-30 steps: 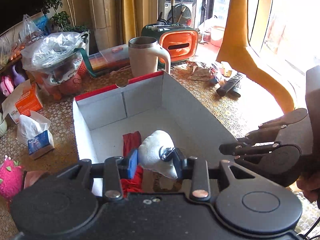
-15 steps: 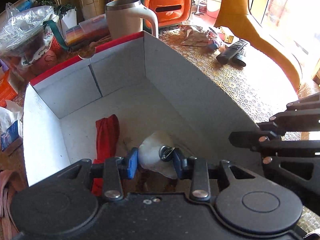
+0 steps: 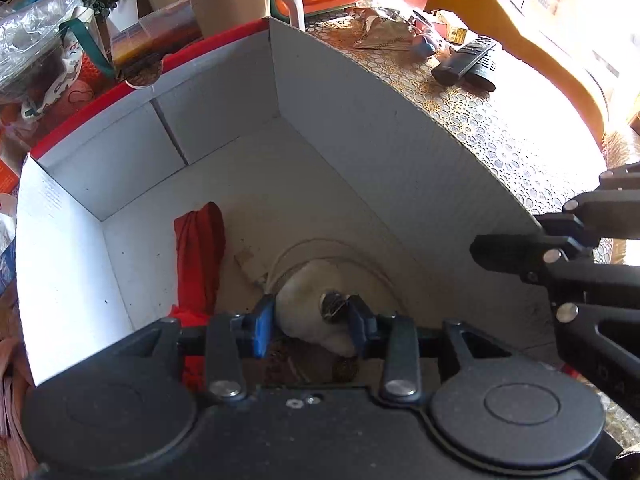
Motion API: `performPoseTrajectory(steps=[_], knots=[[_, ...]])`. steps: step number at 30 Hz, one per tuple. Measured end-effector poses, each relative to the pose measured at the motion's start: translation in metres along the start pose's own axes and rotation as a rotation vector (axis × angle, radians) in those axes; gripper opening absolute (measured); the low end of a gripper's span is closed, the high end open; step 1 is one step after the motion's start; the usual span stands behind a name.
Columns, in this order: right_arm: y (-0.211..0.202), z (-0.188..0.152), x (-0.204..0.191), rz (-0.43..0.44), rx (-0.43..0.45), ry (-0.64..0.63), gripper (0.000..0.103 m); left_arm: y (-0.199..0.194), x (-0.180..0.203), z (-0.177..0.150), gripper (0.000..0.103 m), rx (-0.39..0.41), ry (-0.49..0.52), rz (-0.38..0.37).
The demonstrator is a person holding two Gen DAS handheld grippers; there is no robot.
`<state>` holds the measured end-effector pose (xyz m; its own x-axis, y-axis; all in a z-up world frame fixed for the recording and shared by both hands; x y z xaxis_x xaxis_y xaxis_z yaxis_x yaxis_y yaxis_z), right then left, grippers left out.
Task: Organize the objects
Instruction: 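Lower the white item into the shoebox and open the left gripper, then move the left gripper back to the pink fleece bag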
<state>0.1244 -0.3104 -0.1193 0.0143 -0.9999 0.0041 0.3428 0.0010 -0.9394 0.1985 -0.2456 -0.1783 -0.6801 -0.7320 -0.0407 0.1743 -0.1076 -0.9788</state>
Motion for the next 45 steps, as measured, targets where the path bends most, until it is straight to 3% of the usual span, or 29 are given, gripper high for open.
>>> performPoseTrajectory(steps=[14,19,28,45], knots=[[0.0,-0.003,-0.002,-0.011,-0.005,-0.001,0.005,-0.04,-0.015,-0.006,0.063,0.15,-0.06,-0.043],[-0.001,-0.003,-0.002,-0.021,-0.007,-0.002,0.005,-0.059,-0.023,-0.011,0.065,0.197,-0.071,-0.039],[-0.001,-0.005,-0.004,-0.04,-0.01,-0.004,0.005,-0.094,-0.035,-0.026,0.085,0.293,-0.11,-0.025],[0.0,-0.007,-0.007,-0.066,-0.014,-0.011,0.004,-0.114,-0.075,-0.066,0.101,0.328,-0.214,0.032]])
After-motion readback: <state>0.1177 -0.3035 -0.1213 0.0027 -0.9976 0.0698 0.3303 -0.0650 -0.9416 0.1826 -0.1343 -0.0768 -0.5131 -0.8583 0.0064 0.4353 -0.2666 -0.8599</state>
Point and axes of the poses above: each gripper's, at about its wrist camera, not at the fingertips, and y roughly the way its jaws point, x to its right, z to its top, the point moved 10 cm from there along y, roughly the way its jaws point, and after that the axes turned 13 degrees about -x, right-handed, at the moved point
